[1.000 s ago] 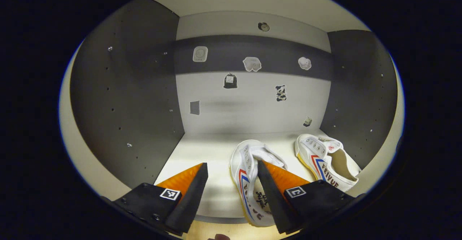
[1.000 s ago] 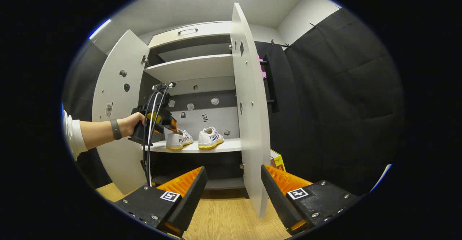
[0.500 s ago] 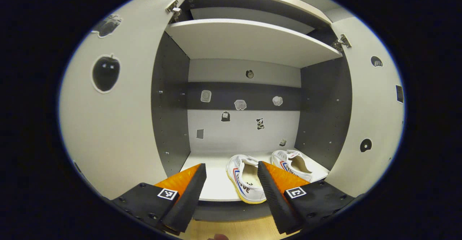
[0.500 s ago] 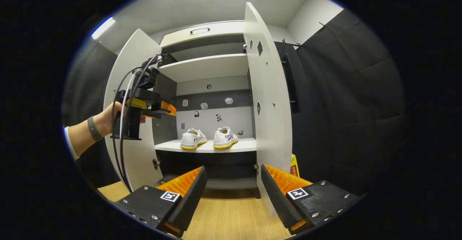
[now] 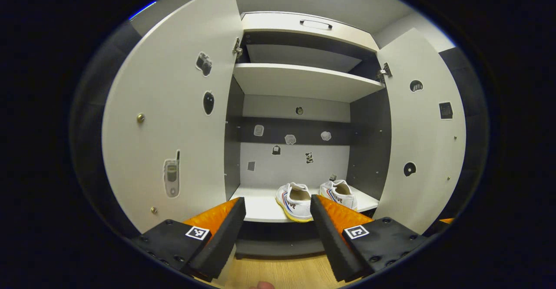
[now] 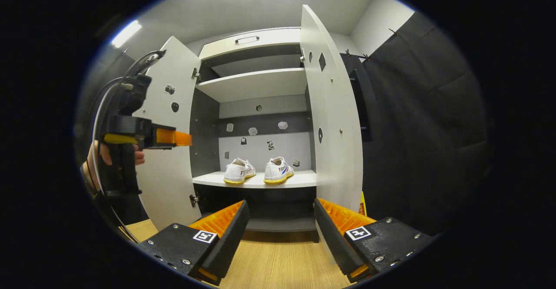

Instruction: Grab one shoe with the right hand and put it into the shoe cabinet, grab the other shoe with the left hand and put it into the shoe cabinet; then close the right door with the right hand and the left door with the left hand.

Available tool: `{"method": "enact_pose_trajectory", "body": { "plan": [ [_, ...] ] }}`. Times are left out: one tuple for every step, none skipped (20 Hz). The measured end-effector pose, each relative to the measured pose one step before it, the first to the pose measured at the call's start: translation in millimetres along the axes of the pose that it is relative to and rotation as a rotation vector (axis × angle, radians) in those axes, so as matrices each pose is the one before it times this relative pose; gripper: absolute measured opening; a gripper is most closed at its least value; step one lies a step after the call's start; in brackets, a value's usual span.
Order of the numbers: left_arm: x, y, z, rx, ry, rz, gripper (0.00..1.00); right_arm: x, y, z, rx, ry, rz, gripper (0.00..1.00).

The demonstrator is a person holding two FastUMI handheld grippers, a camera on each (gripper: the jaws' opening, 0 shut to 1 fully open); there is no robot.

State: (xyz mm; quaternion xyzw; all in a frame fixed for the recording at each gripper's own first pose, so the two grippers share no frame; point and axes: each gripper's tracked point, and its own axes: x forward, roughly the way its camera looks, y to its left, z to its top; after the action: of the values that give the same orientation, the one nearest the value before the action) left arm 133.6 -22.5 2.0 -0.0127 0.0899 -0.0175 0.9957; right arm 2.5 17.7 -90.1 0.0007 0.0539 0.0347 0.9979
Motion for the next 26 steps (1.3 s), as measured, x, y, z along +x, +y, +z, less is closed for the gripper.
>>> {"method": "enact_pose_trajectory", "body": {
  "plan": [
    [-9.33,3.34,-10.02,-0.01002,0.00478,0.01124,0.96,0.61,0.12,-0.88,0.00282,0.00054,0.00146,0.92],
    [-6.23,2.29,-8.11,-0.00272,0.00218,0.00549,0.96,0.51,0.63,-1.10,0.00198,0.00069,-0.00049,0.92],
    [-7.38,5.87,-8.69,0.00898,-0.00178,0.01641,0.97,0.38,0.23,-0.11,0.00163,0.00148,-0.00002,0.92],
    [-8.43,8.93,-8.77,0.01370,-0.00488,0.02609,0.97,-0.17,1.03,-0.84,0.00103,0.00020,0.00151,0.92],
    [-6.02,5.95,-6.64,0.00843,-0.00974,0.01838,0.97,0.14,1.21,-0.41,-0.00058,-0.00049,0.00255,0.92],
    [-5.38,2.97,-6.81,0.00512,-0.00769,0.01675,0.97,0.19,1.21,-0.94,-0.00165,0.00166,0.00208,0.92],
    [-7.15,2.65,-8.43,-0.00199,0.00511,0.00330,0.97,0.48,1.47,-1.94,-0.00127,0.00499,0.00407,0.92],
    [-6.26,-1.42,-10.07,-0.00254,0.00697,-0.00728,0.97,-0.37,2.35,-1.26,0.00095,0.00425,0.00504,0.92],
    [-6.40,-0.97,-7.89,0.00254,0.00022,-0.00563,0.97,-0.13,2.16,0.48,0.00293,-0.00183,0.00463,0.92],
    [-6.16,-0.46,-7.64,-0.00328,-0.00274,-0.00120,0.99,-1.77,1.17,-0.45,0.00272,-0.00451,0.00217,0.92],
    [-7.89,-2.38,-6.42,-0.01628,-0.00643,-0.00398,0.97,-1.23,-0.26,-1.60,0.00049,-0.00418,-0.00244,0.92],
    [-7.59,-5.12,-7.51,-0.02494,-0.00593,-0.00722,0.97,-1.36,-1.42,-1.09,-0.00028,-0.00399,-0.00820,0.92],
    [-6.86,-4.33,-7.56,-0.02116,-0.00030,-0.00208,0.97,-2.44,-1.59,-1.57,0.00317,-0.00026,-0.00662,0.92],
    [-6.07,-0.17,-7.13,-0.01334,0.00311,0.00795,0.97,-2.70,-1.46,-1.50,0.00637,0.00420,-0.00172,0.92],
    [-5.53,1.14,-4.18,-0.00887,0.00223,0.00899,0.97,-1.14,-2.34,1.99,0.00349,0.00282,0.00036,0.92],
    [-3.76,0.36,-1.82,-0.00456,-0.00293,0.00769,0.97,-1.63,-6.24,5.69,-0.00586,-0.00024,-0.01071,0.92],
    [-1.98,0.93,0.25,0.00272,-0.00668,0.00693,0.97,0.07,-12.43,12.61,-0.01113,-0.01549,-0.01997,0.92],
    [-0.78,1.31,1.53,0.00924,-0.00919,0.00613,0.97,0.28,-13.86,18.56,-0.00758,-0.02808,-0.01989,0.92],
    [0.90,1.71,2.00,0.01544,-0.00466,0.00143,0.97,2.22,-15.37,19.89,-0.00206,-0.02702,-0.01998,0.92],
    [0.66,-0.31,0.52,0.01875,-0.00472,-0.00280,0.97,4.21,-18.19,20.04,-0.00469,-0.02445,-0.02678,0.92],
    [0.58,0.47,0.23,0.01379,-0.00271,-0.00152,0.97,5.72,-21.84,17.95,-0.01490,-0.01690,-0.03051,0.92],
    [1.16,-1.02,0.30,0.00316,-0.00346,-0.00333,0.97,8.63,-23.65,15.47,-0.03141,-0.01164,-0.04386,0.92],
    [1.05,-2.21,-1.39,-0.00228,0.00188,-0.00563,0.97,9.38,-24.22,15.51,-0.02848,-0.01414,-0.04787,0.92],
    [-0.07,-2.77,-2.10,-0.00349,0.00503,-0.00662,0.97,10.02,-18.46,15.28,-0.00947,-0.01860,-0.03376,0.92],
    [-0.78,-3.01,-2.54,-0.00007,0.00595,-0.00316,0.97,9.55,-13.69,13.63,-0.00231,-0.01759,-0.03000,0.92],
    [0.22,-2.56,-1.55,0.00213,0.00558,-0.00358,0.97,14.05,-13.99,8.57,-0.01525,-0.00988,-0.02883,0.92]
  ]
}}
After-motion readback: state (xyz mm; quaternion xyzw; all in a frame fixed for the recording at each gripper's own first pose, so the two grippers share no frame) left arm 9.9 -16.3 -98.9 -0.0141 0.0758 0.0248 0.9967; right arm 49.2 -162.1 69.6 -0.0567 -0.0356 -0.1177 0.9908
